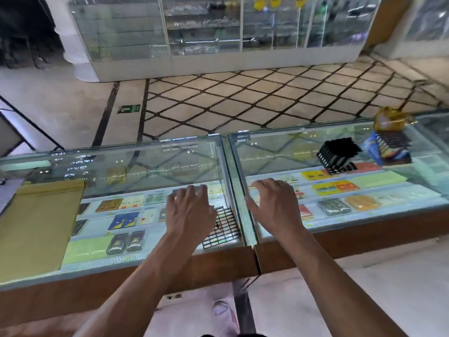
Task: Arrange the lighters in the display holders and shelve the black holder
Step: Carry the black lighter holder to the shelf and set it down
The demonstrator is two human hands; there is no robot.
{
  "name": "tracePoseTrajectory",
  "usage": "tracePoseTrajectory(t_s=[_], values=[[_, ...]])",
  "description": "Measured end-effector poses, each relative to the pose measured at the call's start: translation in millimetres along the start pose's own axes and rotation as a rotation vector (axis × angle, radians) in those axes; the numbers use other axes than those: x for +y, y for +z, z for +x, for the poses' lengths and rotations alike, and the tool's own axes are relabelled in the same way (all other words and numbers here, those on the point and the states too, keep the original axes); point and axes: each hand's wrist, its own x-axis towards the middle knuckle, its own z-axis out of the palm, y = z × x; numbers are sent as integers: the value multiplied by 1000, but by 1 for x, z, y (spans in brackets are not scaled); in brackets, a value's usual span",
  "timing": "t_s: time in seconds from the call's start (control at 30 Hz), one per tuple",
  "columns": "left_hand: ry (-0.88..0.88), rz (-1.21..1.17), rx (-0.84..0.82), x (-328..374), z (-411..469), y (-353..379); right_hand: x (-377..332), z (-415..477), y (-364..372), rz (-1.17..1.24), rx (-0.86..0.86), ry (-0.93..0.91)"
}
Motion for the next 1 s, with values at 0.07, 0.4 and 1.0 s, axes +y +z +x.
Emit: tracePoseTrajectory(t_s=[0.07,0.4,1.0], values=[[54,1,-16,16,3,-8,12,-8,-13,-37,-19,48],[270,48,-57,130,10,-21,110,-51,-59,-145,-108,264],[298,4,-200,397,88,23,361,-39,-60,91,-221,341]])
